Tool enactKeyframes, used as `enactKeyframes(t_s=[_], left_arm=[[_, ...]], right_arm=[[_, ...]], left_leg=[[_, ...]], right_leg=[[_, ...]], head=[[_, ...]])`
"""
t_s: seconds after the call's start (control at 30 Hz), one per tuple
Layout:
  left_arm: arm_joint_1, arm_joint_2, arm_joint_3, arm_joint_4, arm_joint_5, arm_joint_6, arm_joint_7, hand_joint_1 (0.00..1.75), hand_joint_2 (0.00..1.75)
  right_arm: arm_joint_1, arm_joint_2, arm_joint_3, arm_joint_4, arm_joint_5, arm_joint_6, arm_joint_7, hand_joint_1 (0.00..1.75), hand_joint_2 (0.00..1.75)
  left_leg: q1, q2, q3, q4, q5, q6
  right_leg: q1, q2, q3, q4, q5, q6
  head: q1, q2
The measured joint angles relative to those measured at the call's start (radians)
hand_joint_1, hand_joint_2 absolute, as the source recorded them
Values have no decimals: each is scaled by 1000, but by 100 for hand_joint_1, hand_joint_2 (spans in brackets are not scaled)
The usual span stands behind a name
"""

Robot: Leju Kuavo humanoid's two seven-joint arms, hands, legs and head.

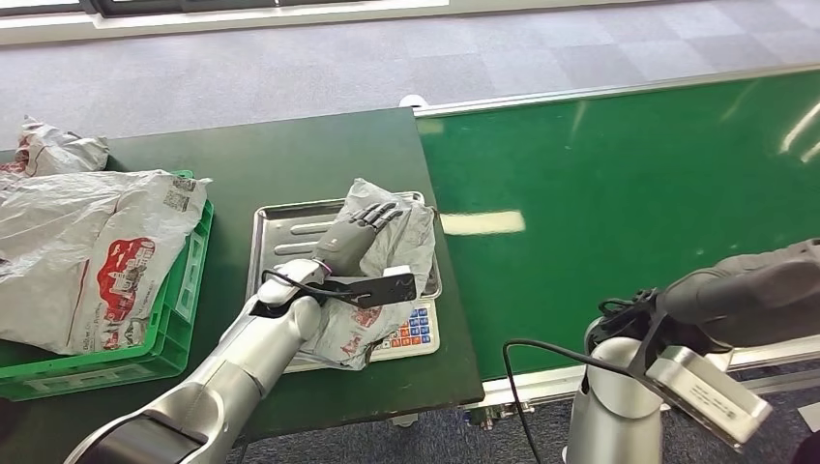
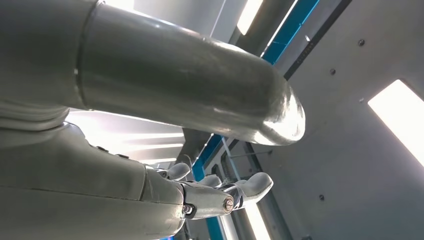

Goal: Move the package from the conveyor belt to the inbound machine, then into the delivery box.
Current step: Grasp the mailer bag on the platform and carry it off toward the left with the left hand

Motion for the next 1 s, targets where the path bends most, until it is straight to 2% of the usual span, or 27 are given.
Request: enactKeyframes(t_s=[0.1, 0.47, 0.67, 0.73, 0.77, 0.83, 0.9, 1.0], left_arm=[[-14, -1, -6, 23, -2, -15, -2, 175, 175], [-27, -5, -8, 61, -1, -50, -26, 175, 175], [-27, -9, -6, 62, 26, 10, -28, 175, 175], [-22, -10, -1, 59, 45, 72, -27, 175, 175], [-16, -10, 8, 52, 69, 135, -32, 175, 175], [-4, -10, 48, 24, 142, 316, -51, 175, 175], [2, -9, 110, -18, 215, 491, -75, 175, 175], [28, 1, 230, -132, 239, 596, -108, 175, 175]], right_arm=[[1, 0, 0, 3, 0, 0, 0, 0, 0], [12, -3, -2, 15, 9, 0, 0, 0, 0], [20, -6, -4, 16, 11, 0, 0, 0, 0], [24, -6, -6, 16, 16, 0, 0, 0, 0], [27, -7, -7, 16, 20, 0, 0, 0, 0], [34, -8, -11, 14, 28, 0, 0, 0, 0], [43, -10, -18, 10, 30, 0, 0, 0, 0], [53, -13, -27, 5, 27, 0, 1, 0, 0]], left_leg=[[0, 0, 1, 0, 0, 0], [0, -1, 3, 0, 0, 0], [0, -1, 2, 0, 0, 0], [0, -1, 2, 0, 0, 0], [0, 0, 1, 0, 0, 0], [0, 0, 1, 0, 0, 0], [0, 1, 0, 0, 0, 0], [0, 1, 0, 0, 0, 0]], right_leg=[[0, 0, 1, 0, 0, 0], [0, -1, 3, 0, 0, 0], [0, -1, 2, 0, 0, 0], [0, 0, 1, 0, 0, 0], [0, 0, 1, 0, 0, 0], [0, 0, 0, 0, 0, 0], [0, 0, -1, 0, 0, 0], [1, 1, -1, 0, 0, 0]], head=[[0, 0], [0, 0], [0, 0], [0, 0], [0, 0], [0, 0], [0, 0], [0, 0]])
